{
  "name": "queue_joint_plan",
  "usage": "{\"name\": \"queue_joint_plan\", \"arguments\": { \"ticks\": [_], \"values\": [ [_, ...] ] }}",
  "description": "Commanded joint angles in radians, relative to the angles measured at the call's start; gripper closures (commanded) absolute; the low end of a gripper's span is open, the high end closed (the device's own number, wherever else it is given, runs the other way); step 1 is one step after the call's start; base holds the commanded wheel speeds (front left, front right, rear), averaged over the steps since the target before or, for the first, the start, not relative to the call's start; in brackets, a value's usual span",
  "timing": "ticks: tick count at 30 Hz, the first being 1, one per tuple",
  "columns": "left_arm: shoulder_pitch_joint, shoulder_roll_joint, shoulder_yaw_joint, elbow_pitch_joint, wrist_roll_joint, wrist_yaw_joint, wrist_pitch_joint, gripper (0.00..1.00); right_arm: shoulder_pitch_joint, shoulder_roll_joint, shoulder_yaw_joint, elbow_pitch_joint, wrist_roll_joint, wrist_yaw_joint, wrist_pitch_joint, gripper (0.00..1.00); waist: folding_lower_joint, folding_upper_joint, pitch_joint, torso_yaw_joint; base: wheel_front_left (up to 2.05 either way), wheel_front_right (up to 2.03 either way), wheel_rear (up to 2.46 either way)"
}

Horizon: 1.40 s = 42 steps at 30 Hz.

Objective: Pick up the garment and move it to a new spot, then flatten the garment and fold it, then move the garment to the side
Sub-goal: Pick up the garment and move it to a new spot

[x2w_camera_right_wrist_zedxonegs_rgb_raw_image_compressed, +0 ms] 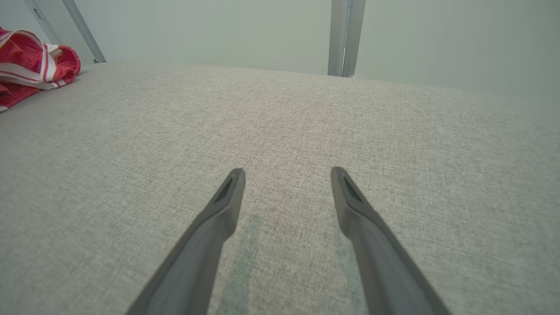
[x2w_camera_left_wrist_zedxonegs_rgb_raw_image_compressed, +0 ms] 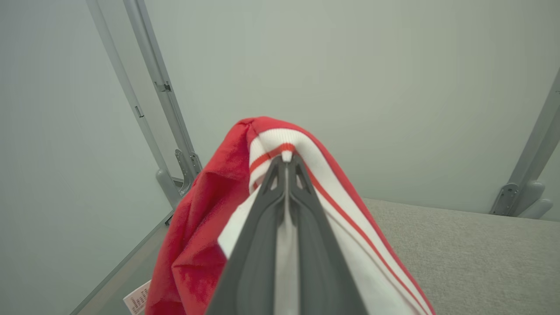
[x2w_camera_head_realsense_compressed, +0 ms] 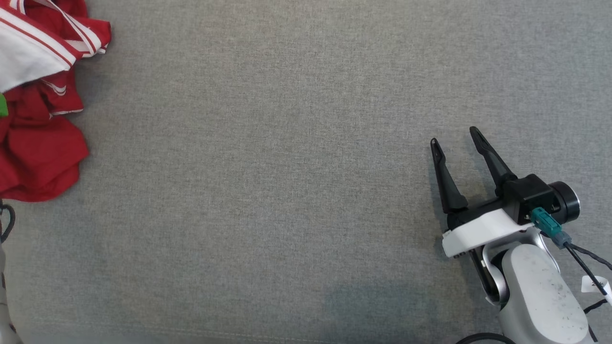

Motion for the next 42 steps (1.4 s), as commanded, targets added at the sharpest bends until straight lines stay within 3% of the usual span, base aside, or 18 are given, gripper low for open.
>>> {"name": "queue_joint_plan", "arguments": {
  "ticks": [1,7,14,19,23,27,32,38,39,40,41,42],
  "values": [
    [-0.021,-0.006,-0.015,-0.027,0.013,-0.005,-0.001,1.00,0.017,0.005,-0.003,0.004,0.007,0.000,-0.001,0.00,0.0000,-0.0001,-0.043,-0.018,0.00,0.00,0.00],
    [-0.071,-0.014,-0.134,-0.143,0.008,-0.008,-0.001,1.00,0.036,0.034,0.002,0.017,0.026,0.000,-0.001,0.00,0.0000,-0.0001,-0.111,-0.065,0.00,0.00,0.00],
    [-0.109,-0.058,-0.274,-0.277,-0.089,-0.008,0.000,1.00,0.075,0.052,-0.021,0.018,0.044,0.000,-0.001,0.00,0.0000,-0.0001,-0.171,-0.137,0.00,0.00,0.00],
    [-0.076,-0.134,-0.297,-0.331,-0.144,-0.008,0.000,1.00,0.097,0.056,-0.038,0.016,0.055,0.000,-0.001,0.00,0.0000,-0.0001,-0.196,-0.187,0.00,0.00,0.00],
    [0.002,-0.238,-0.316,-0.339,-0.162,-0.007,0.000,1.00,0.113,0.056,-0.033,0.012,0.083,0.000,-0.001,0.00,0.0000,-0.0001,-0.215,-0.252,0.00,0.00,0.00],
    [0.082,-0.319,-0.401,-0.312,-0.188,-0.007,-0.001,1.00,0.123,0.057,-0.032,0.011,0.095,0.000,-0.001,0.00,0.0000,-0.0001,-0.224,-0.319,0.00,0.00,0.00],
    [0.153,-0.337,-0.558,-0.305,-0.264,-0.007,-0.001,1.00,0.118,0.057,-0.015,0.010,0.104,0.000,-0.001,0.00,0.0000,-0.0001,-0.222,-0.401,0.00,0.00,0.00],
    [0.186,-0.337,-0.728,-0.350,-0.387,-0.002,-0.001,1.00,0.125,0.057,0.003,0.012,0.120,0.000,-0.001,0.00,0.0000,-0.0001,-0.207,-0.450,0.00,0.00,0.00],
    [0.191,-0.338,-0.744,-0.356,-0.400,-0.003,0.000,0.76,0.123,0.057,0.005,0.011,0.123,0.000,-0.001,0.00,0.0000,-0.0001,-0.205,-0.452,0.00,0.00,0.00],
    [0.199,-0.337,-0.755,-0.352,-0.410,-0.001,0.000,0.26,0.122,0.056,0.004,0.011,0.125,0.000,-0.001,0.00,0.0000,-0.0001,-0.203,-0.453,0.00,0.00,0.00],
    [0.205,-0.337,-0.766,-0.340,-0.411,0.001,0.000,0.00,0.121,0.057,0.004,0.012,0.126,0.000,-0.001,0.00,0.0000,-0.0001,-0.202,-0.453,0.00,0.00,0.00],
    [0.207,-0.337,-0.768,-0.330,-0.404,0.006,0.000,0.00,0.121,0.057,0.002,0.012,0.128,0.000,-0.001,0.00,0.0000,-0.0001,-0.202,-0.451,0.00,0.00,0.00]
  ]
}}
